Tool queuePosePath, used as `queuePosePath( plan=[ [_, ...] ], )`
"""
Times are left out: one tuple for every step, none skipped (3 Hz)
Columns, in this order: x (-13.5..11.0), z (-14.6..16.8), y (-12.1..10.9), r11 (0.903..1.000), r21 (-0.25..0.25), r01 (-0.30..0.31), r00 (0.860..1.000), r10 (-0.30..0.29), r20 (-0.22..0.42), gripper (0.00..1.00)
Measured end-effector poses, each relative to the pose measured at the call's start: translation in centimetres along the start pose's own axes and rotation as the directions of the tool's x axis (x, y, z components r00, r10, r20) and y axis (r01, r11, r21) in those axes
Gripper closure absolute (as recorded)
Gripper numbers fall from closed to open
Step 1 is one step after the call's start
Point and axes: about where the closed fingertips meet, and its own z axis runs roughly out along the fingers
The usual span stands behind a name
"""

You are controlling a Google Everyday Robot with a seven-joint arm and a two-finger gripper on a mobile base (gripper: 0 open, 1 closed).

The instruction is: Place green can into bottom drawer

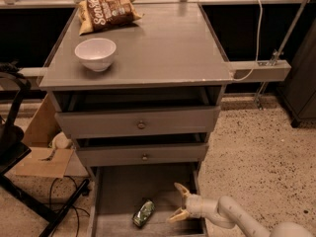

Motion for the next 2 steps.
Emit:
queuePosePath(
  plan=[
    [-1.5, -0.2, 0.0, 0.9996, -0.027, 0.009, 1.0, -0.009, 0.011, 0.0],
    [-5.2, -1.9, -0.1, 0.997, -0.054, 0.054, 0.998, -0.053, 0.024, 0.0]
  ],
)
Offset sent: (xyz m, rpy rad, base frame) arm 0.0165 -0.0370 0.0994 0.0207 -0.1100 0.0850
